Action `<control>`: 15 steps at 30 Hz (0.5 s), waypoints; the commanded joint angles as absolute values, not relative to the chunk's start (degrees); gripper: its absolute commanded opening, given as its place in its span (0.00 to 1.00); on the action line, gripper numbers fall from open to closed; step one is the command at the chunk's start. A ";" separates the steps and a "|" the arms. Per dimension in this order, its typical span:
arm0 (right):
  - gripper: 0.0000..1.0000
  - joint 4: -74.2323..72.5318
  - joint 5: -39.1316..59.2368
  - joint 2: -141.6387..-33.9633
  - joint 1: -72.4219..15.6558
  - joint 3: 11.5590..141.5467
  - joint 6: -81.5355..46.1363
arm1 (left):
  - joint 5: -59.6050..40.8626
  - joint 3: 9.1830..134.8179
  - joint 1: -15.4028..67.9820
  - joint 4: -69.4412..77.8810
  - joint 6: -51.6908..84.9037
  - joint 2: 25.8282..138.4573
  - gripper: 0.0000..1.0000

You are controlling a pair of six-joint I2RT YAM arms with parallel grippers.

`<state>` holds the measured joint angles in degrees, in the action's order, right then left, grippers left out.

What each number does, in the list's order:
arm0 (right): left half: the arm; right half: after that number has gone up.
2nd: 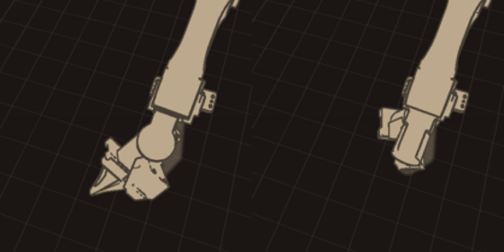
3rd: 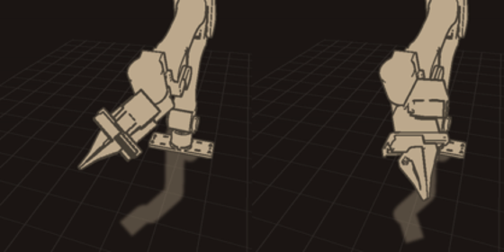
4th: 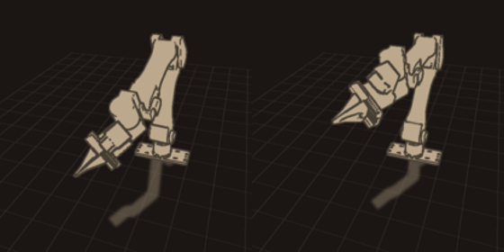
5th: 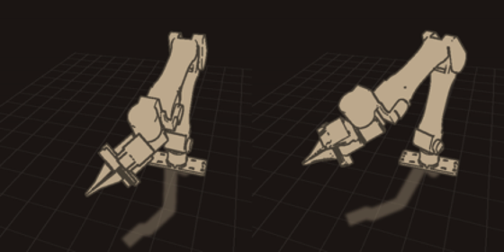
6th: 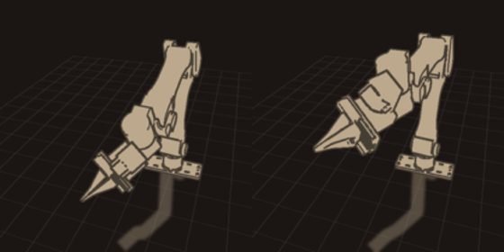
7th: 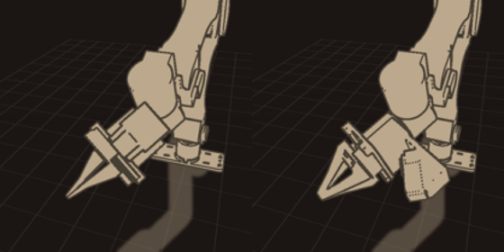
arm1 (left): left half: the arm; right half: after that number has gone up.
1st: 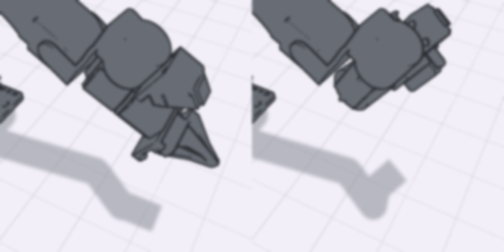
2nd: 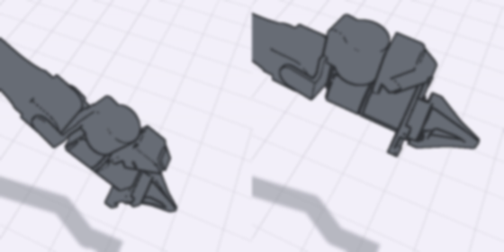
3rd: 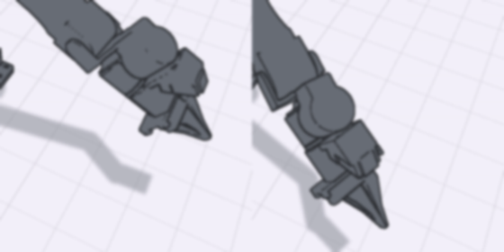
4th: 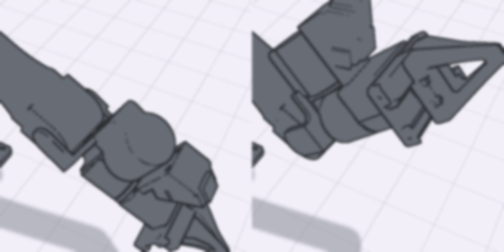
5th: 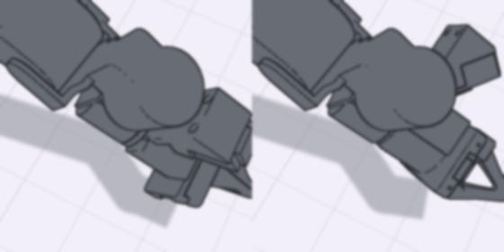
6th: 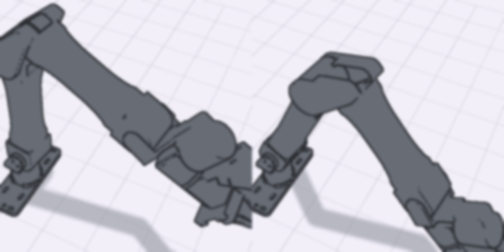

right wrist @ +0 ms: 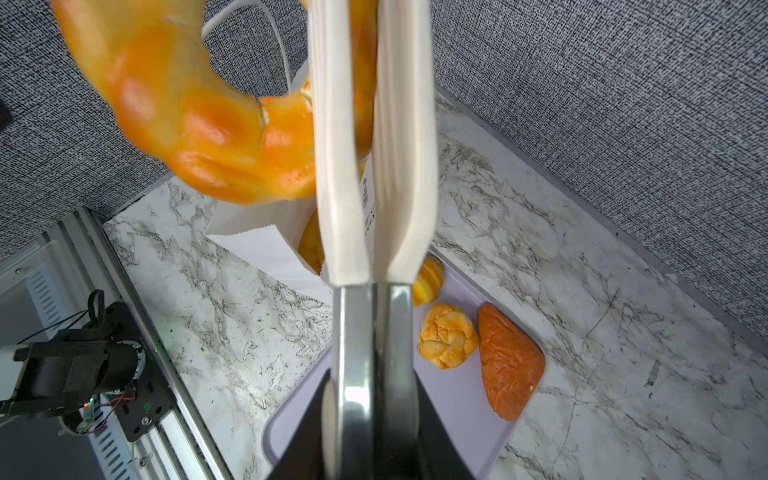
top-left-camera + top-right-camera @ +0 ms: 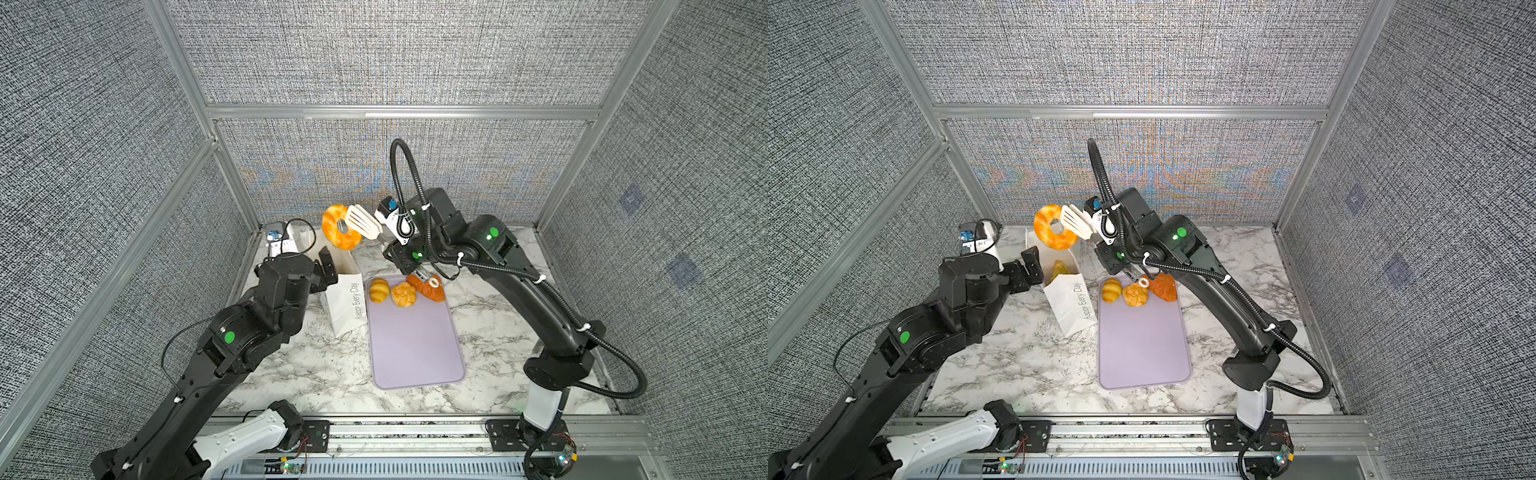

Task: Place the fake bread into the paper bag
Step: 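Lift the braided ring toward the bag while left raises the bag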

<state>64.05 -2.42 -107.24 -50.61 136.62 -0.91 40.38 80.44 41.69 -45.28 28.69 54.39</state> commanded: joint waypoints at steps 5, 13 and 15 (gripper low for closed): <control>0.28 58.83 -7.79 -109.42 -53.58 137.02 1.29 | 39.29 78.84 37.96 -46.44 28.09 51.22 0.99; 0.28 57.50 -13.38 -110.64 -54.89 133.40 0.62 | 36.52 79.90 33.00 -48.25 25.52 51.90 0.99; 0.28 57.14 -14.15 -110.57 -55.02 132.38 0.44 | 35.07 79.47 31.92 -48.25 25.33 51.61 0.99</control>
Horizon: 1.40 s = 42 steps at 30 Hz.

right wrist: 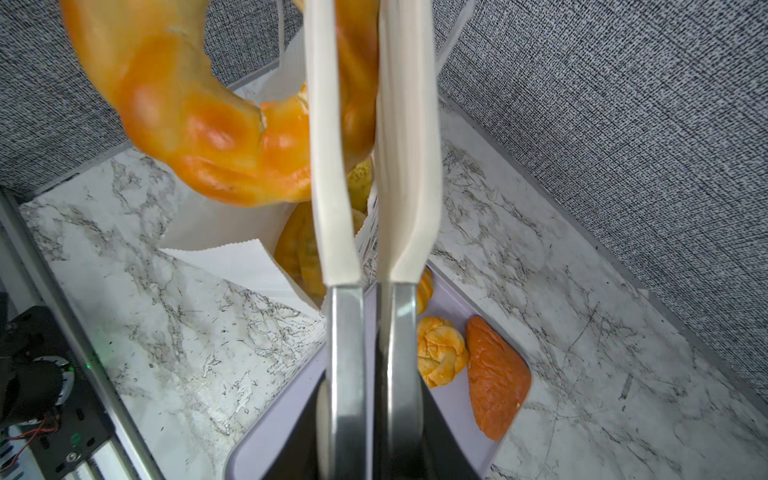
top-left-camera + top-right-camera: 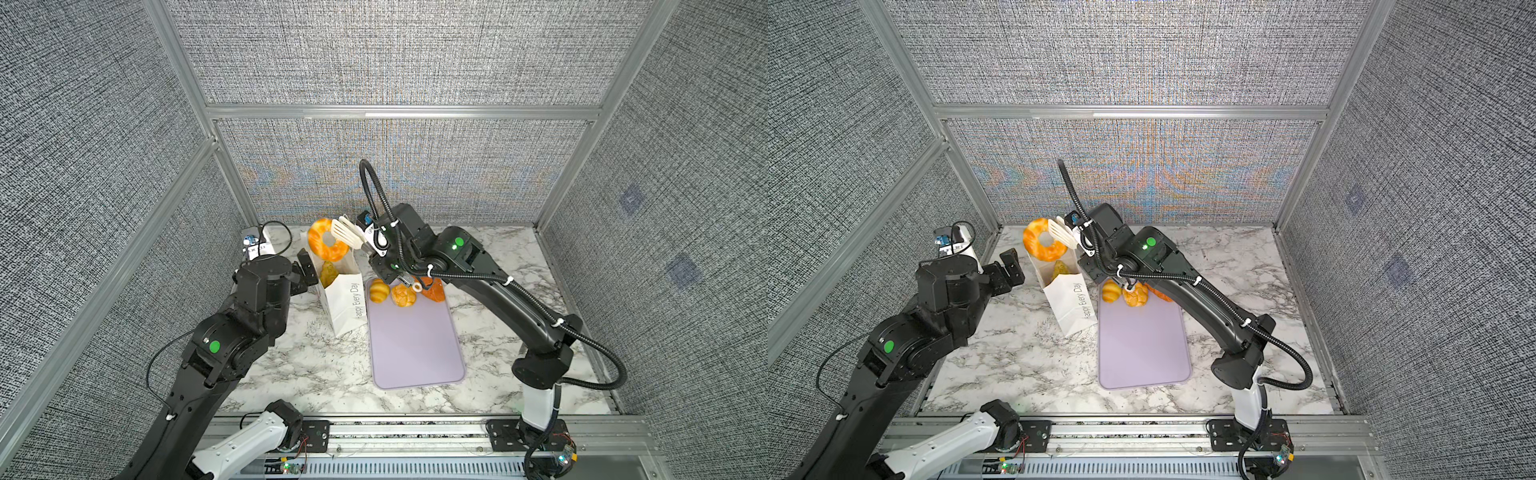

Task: Place the fake bread into the paper bag
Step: 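Lift the braided ring toward the bag while left raises the bag, then lower the braided ring into the bag opening and open the tongs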

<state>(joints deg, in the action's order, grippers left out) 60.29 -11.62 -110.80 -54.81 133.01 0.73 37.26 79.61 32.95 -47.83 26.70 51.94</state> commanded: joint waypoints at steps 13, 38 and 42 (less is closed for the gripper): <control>0.28 58.30 -18.82 -111.70 -55.01 129.71 1.93 | 30.40 77.45 30.59 -46.27 24.86 52.80 0.99; 0.46 63.76 -20.92 -116.25 -55.50 135.98 5.14 | 22.61 71.25 30.60 -42.56 25.92 51.35 0.99; 0.46 65.01 -20.10 -116.25 -55.57 137.75 4.78 | 21.56 70.11 30.67 -41.14 26.10 50.07 0.99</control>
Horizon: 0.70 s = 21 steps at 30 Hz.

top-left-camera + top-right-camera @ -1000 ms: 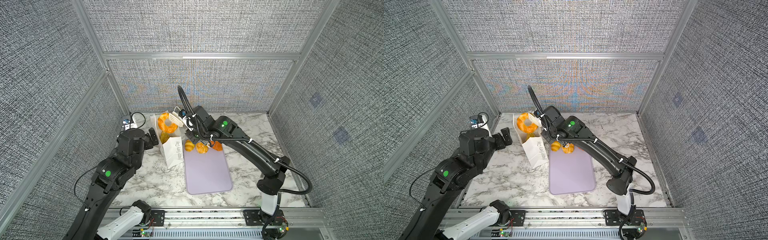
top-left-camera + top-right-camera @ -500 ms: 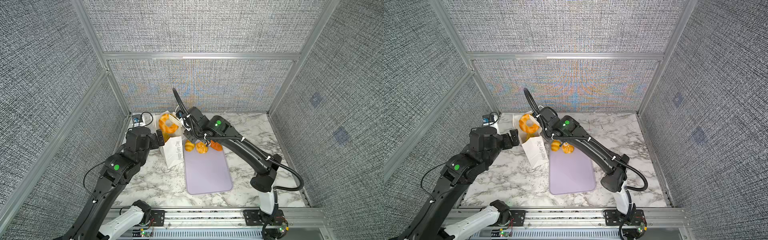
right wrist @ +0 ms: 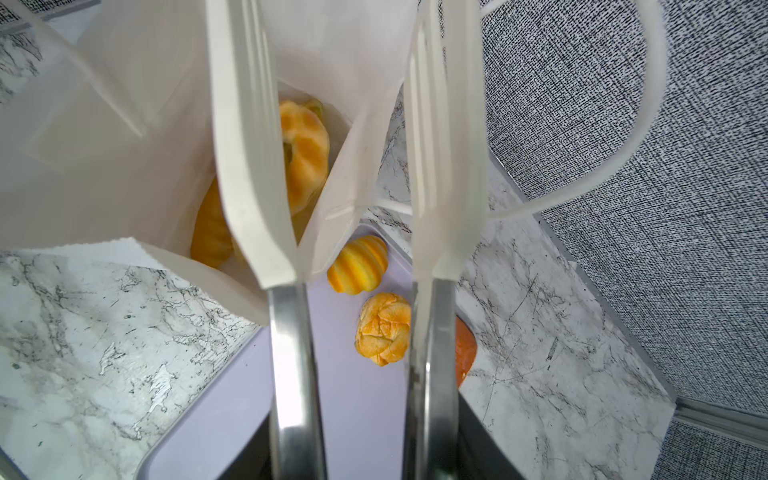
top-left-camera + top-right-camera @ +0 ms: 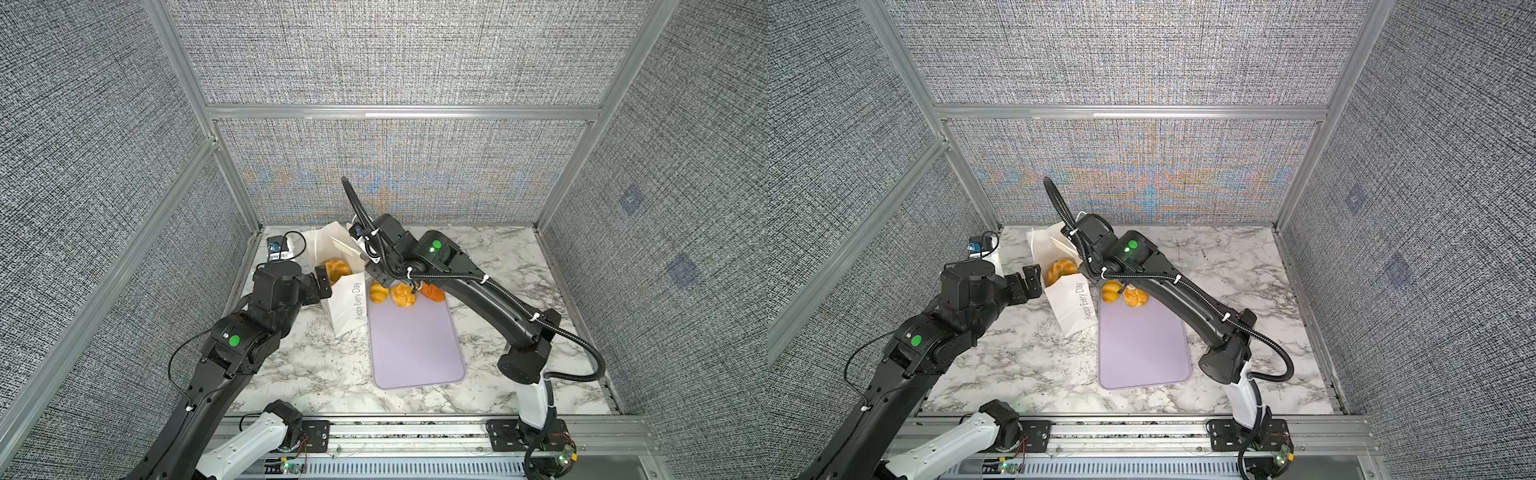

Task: Place the fake bread into the paper bag
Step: 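Lower the braided ring into the bag opening and open the tongs, then move the tongs back over the tray while left lowers the bag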

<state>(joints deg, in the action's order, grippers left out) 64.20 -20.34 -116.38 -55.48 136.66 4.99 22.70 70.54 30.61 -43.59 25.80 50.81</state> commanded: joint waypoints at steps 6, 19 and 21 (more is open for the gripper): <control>0.48 64.23 -18.25 -112.39 -55.78 135.18 3.89 | 20.72 69.47 31.12 -39.90 26.20 49.15 0.99; 0.48 58.43 -24.02 -97.81 -55.79 117.82 2.22 | 27.21 73.01 42.45 -37.76 25.30 55.36 0.99; 0.48 58.66 -26.05 -96.25 -55.75 115.34 1.57 | 28.63 73.12 44.59 -36.98 25.36 56.46 0.99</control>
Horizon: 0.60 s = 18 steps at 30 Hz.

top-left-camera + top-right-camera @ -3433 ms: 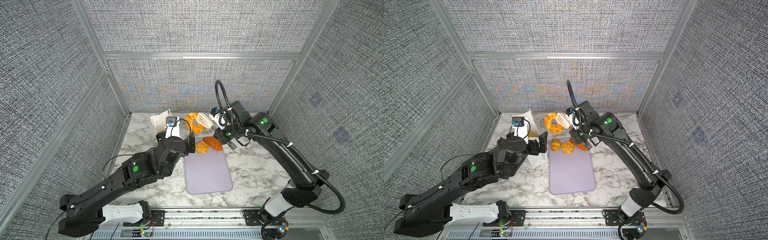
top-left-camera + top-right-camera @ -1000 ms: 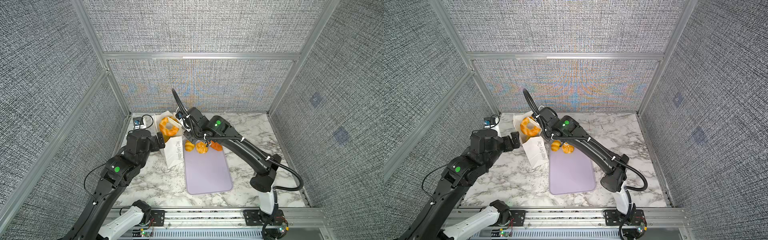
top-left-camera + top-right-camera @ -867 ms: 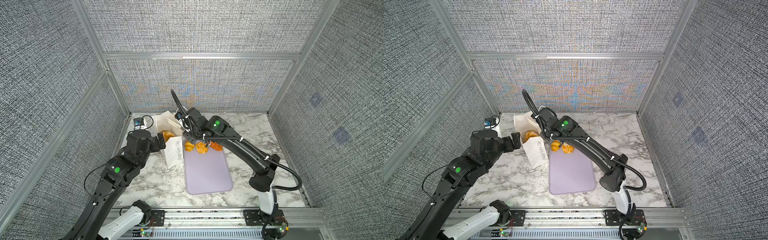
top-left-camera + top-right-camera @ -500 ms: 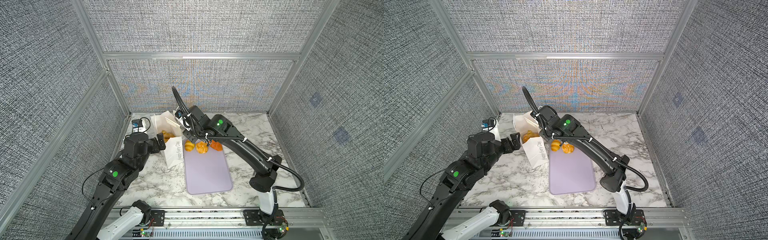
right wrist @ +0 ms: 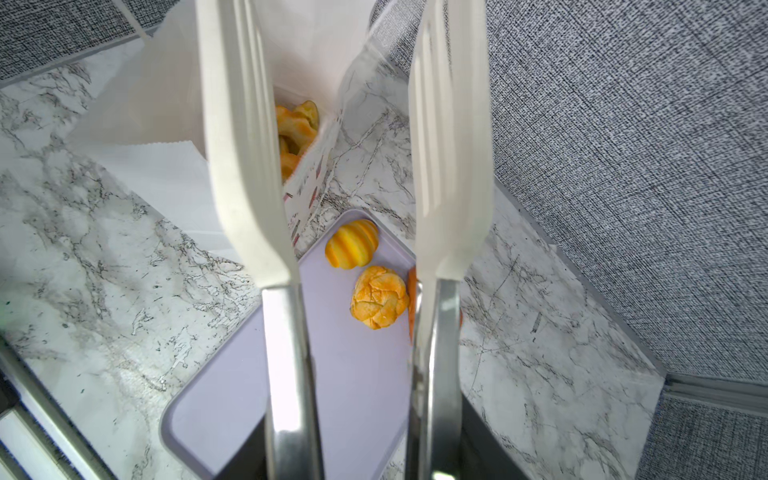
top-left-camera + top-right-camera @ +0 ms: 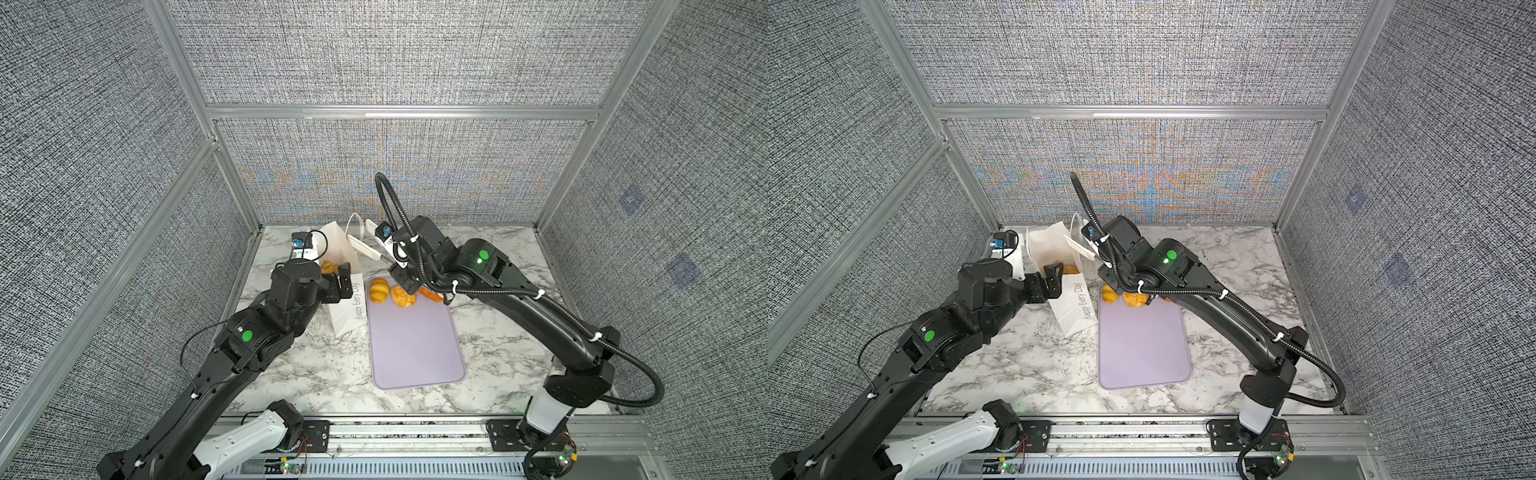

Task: Place the fake bread into the paper bag
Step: 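Move the tongs back over the tray while left lowers the bag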

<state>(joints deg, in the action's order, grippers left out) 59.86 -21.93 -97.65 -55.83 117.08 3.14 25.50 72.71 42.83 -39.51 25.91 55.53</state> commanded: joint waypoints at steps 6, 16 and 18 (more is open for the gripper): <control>0.48 58.57 -30.56 -90.57 -54.50 106.64 -0.83 | 31.44 73.91 49.48 -35.39 24.96 59.32 0.99; 0.51 58.95 -31.64 -83.77 -47.87 93.31 -3.74 | 31.47 73.83 52.90 -32.78 24.79 62.56 0.99; 0.50 59.25 -31.08 -83.42 -46.37 90.98 -4.05 | 31.46 74.00 53.50 -32.61 24.79 63.44 0.99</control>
